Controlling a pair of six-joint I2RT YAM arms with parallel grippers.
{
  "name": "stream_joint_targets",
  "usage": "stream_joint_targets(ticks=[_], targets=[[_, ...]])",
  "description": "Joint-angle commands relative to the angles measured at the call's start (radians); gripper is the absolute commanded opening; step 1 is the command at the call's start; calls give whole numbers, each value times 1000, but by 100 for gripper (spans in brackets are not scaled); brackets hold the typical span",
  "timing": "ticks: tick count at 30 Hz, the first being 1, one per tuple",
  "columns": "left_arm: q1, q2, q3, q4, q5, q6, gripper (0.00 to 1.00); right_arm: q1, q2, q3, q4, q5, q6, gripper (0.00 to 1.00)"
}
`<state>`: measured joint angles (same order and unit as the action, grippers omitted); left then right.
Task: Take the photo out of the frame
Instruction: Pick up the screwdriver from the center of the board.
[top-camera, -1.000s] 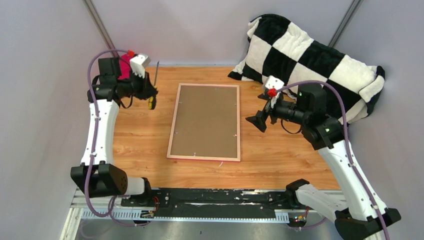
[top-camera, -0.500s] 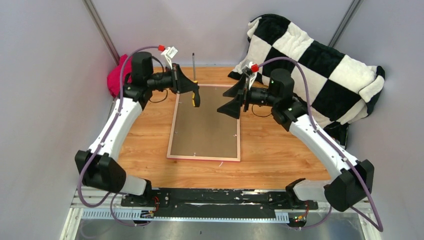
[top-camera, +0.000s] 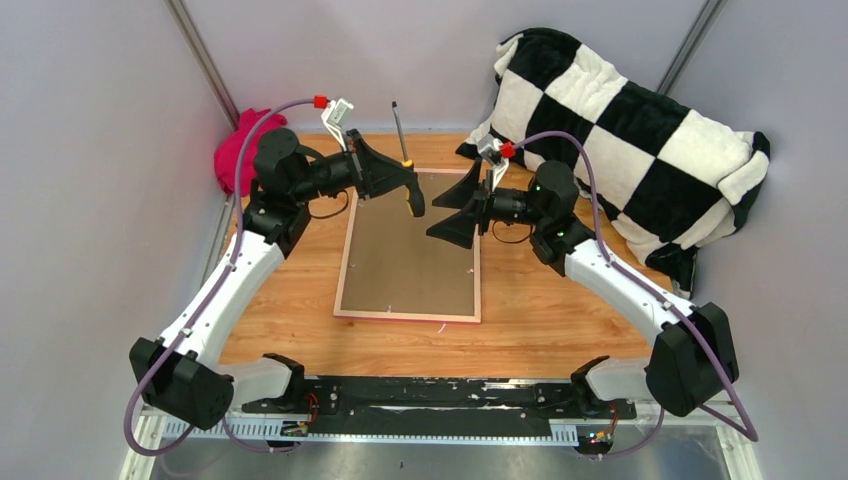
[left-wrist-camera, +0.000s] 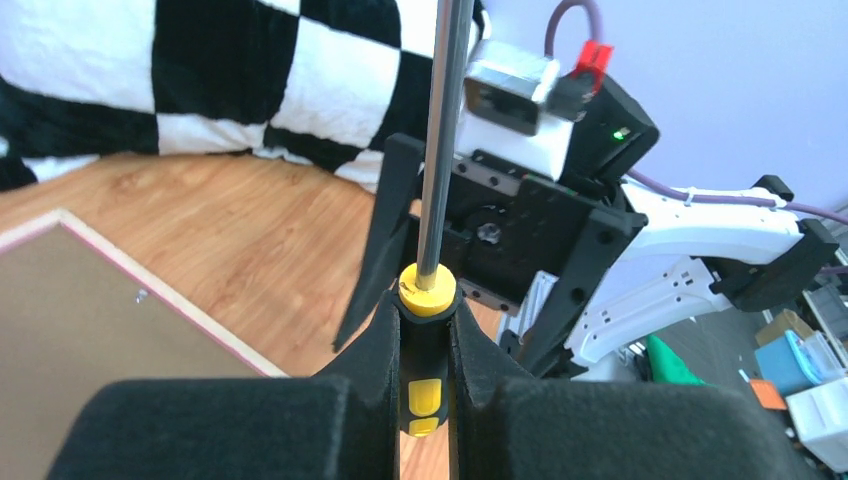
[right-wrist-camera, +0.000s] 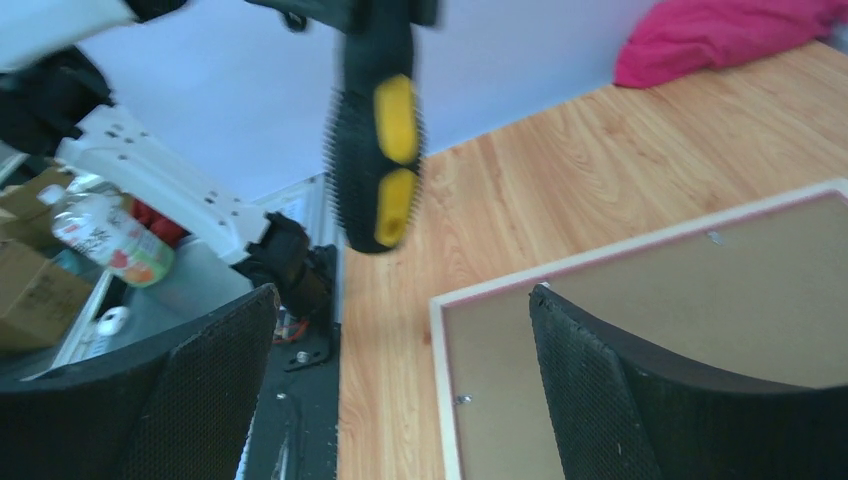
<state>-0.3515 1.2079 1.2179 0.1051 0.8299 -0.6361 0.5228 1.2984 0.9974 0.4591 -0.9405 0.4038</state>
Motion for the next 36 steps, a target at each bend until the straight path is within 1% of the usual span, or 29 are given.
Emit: stream_joint_targets(ticks=[1, 4, 5, 8, 9, 12, 15, 17, 20, 21, 22, 23, 24, 25, 26, 27, 28, 30, 33, 36], targets=[[-13, -10, -32, 54, 22, -11, 0, 11, -15, -50, 367, -127, 215, 95], [-31, -6, -31, 60, 63, 4, 0, 14, 3, -48, 419, -105, 284, 94], [-41, -4, -31, 61, 82, 12, 0, 16, 13, -38, 402, -98, 276, 93], [-69, 2, -29, 60, 120, 19, 0, 21, 46, 4, 279, -78, 214, 91], [-76, 3, -28, 60, 134, 23, 0, 22, 55, 7, 266, -78, 206, 90], [-88, 0, -32, 60, 145, 28, 0, 31, 70, 3, 296, -94, 224, 88], [-89, -3, -34, 59, 132, 35, 0, 57, 65, -7, 339, -142, 236, 83], [-89, -2, -38, 59, 127, 37, 0, 79, 61, -7, 339, -171, 227, 79], [-89, -3, -47, 61, 122, 54, 0, 92, 61, -7, 335, -187, 227, 63], [-89, -3, -52, 60, 121, 58, 0, 93, 60, -3, 328, -187, 224, 52], [-89, -7, -56, 61, 120, 60, 0, 93, 59, 5, 306, -190, 213, 37], [-89, -12, -56, 61, 121, 65, 0, 93, 55, 19, 261, -195, 188, 25], [-87, -17, -55, 62, 126, 76, 4, 93, 49, 36, 194, -198, 153, 12], [-82, -27, -49, 64, 135, 93, 19, 93, 38, 58, 95, -198, 95, 3], [-65, -40, -37, 64, 151, 105, 34, 92, 25, 84, -18, -190, 19, 0], [-43, -52, -27, 63, 162, 108, 46, 92, 10, 110, -152, -173, -68, 0], [-16, -67, -17, 65, 167, 109, 53, 91, -10, 134, -273, -145, -162, 0], [46, -97, -7, 64, 167, 106, 66, 85, -48, 165, -460, -83, -309, 0], [128, -137, -14, 64, 171, 108, 83, 56, -100, 191, -657, -28, -486, 0], [167, -172, -36, 65, 180, 129, 90, 46, -144, 206, -861, 82, -657, 0]])
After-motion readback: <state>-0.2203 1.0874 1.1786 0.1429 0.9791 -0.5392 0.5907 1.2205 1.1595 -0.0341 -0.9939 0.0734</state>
